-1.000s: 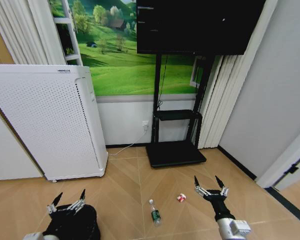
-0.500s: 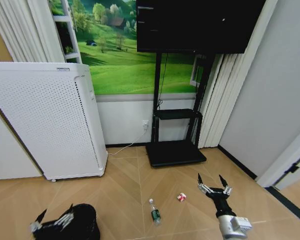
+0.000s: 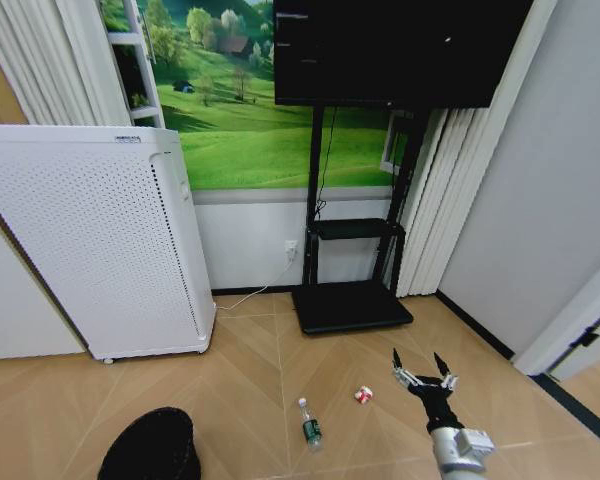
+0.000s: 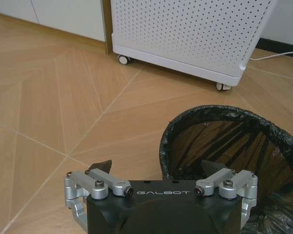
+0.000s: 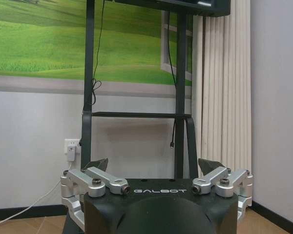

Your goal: Pick up the trash bin and place the garbage on the floor into it.

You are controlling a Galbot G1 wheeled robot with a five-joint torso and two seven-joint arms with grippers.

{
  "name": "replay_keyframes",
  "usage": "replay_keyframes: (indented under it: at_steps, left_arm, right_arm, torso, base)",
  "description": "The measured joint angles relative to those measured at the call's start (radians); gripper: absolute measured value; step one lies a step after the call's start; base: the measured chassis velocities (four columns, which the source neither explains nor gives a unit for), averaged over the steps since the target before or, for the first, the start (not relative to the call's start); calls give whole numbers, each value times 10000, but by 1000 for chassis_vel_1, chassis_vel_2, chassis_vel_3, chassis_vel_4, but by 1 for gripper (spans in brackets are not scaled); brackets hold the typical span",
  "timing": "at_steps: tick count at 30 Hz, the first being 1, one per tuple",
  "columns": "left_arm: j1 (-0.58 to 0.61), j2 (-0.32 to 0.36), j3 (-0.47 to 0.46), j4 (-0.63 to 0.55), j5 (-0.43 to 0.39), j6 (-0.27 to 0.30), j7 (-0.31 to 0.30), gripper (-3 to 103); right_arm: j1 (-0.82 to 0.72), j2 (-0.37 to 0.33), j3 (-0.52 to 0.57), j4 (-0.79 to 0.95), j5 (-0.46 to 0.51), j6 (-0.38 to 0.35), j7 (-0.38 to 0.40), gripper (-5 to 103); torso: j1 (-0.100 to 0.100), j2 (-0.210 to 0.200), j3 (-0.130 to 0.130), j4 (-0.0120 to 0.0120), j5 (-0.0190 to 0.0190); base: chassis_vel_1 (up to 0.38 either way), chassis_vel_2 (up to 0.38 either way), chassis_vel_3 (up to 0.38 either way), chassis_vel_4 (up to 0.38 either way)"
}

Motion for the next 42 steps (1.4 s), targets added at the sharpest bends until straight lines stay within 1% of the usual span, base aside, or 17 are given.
replay_keyframes:
  at_steps: [5,15,20,21,22,23,24,26,27,30,31,33,34,36,37,40,42]
  left_arm:
    - [-1040,223,279,669,-918,889,-793,100]
    - [-2725,828,813,2120,-1357,1424,-1373,103]
    - [-3431,1193,1030,2714,-1617,1702,-1510,97]
    - [-3635,1275,1093,2902,-1891,1903,-1680,87]
    - [-3687,1280,1120,3010,-1841,1951,-1680,87]
    - [-3712,1267,1137,3138,-1717,1954,-1604,81]
    - [-3712,1267,1137,3138,-1717,1954,-1604,81]
    - [-3720,1213,1159,3341,-1688,2002,-1457,70]
    - [-3720,1213,1159,3341,-1688,2002,-1457,70]
    - [-3693,1220,1154,3485,-1594,1974,-1073,54]
    - [-3693,1220,1154,3485,-1594,1974,-1073,54]
    - [-3651,1250,1163,3482,-1558,1873,-752,43]
    - [-3651,1250,1163,3482,-1558,1873,-752,43]
    - [-3642,1276,1182,3400,-1550,1813,-620,32]
    - [-3642,1276,1182,3400,-1550,1813,-620,32]
    - [-3625,1308,1197,3333,-1513,1746,-563,16]
    - [-3617,1315,1198,3325,-1478,1717,-538,16]
  right_arm:
    - [-45,-217,70,41,206,-8,7,100]
    - [-152,-306,112,118,309,-1,-6,100]
    - [-406,-295,183,293,296,14,-101,100]
    - [-541,-319,240,351,267,68,-203,100]
    - [-585,-331,260,370,267,80,-219,100]
    - [-592,-335,264,384,266,81,-221,100]
    - [-592,-335,264,384,266,81,-221,100]
    - [-563,-333,236,404,264,66,-221,100]
    - [-563,-333,236,404,264,66,-221,100]
    - [-557,-286,179,466,232,9,-223,100]
    - [-557,-286,179,466,232,9,-223,100]
    - [-636,-228,169,469,155,30,-253,100]
    - [-636,-228,169,469,155,30,-253,100]
    - [-690,-150,143,468,136,79,-268,100]
    - [-690,-150,143,468,136,79,-268,100]
    - [-688,-129,112,464,141,86,-269,100]
    - [-678,-130,110,461,144,86,-269,100]
  torso:
    - [3,11,8,1,0]
    - [6,22,17,1,-1]
    - [7,27,20,-1,-1]
    - [8,30,21,-2,2]
    - [8,31,22,-1,0]
    - [9,31,23,0,0]
    - [9,31,23,0,0]
    - [9,32,24,3,1]
    - [9,32,24,3,1]
    - [9,35,24,3,8]
    - [9,35,24,3,8]
    - [9,37,26,3,0]
    - [9,37,26,3,0]
    - [10,37,27,0,0]
    - [10,37,27,0,0]
    - [10,38,28,1,0]
    - [10,39,28,1,1]
  base:
    - [0,0,0,0]
    - [0,0,0,0]
    - [0,0,0,0]
    - [0,0,0,0]
    - [0,0,0,0]
    - [0,0,0,0]
    - [0,0,0,0]
    - [0,0,0,0]
    - [0,0,0,0]
    - [0,0,0,0]
    - [0,0,0,0]
    - [0,0,0,0]
    - [0,0,0,0]
    - [0,0,0,0]
    - [0,0,0,0]
    - [0,0,0,0]
    - [0,0,0,0]
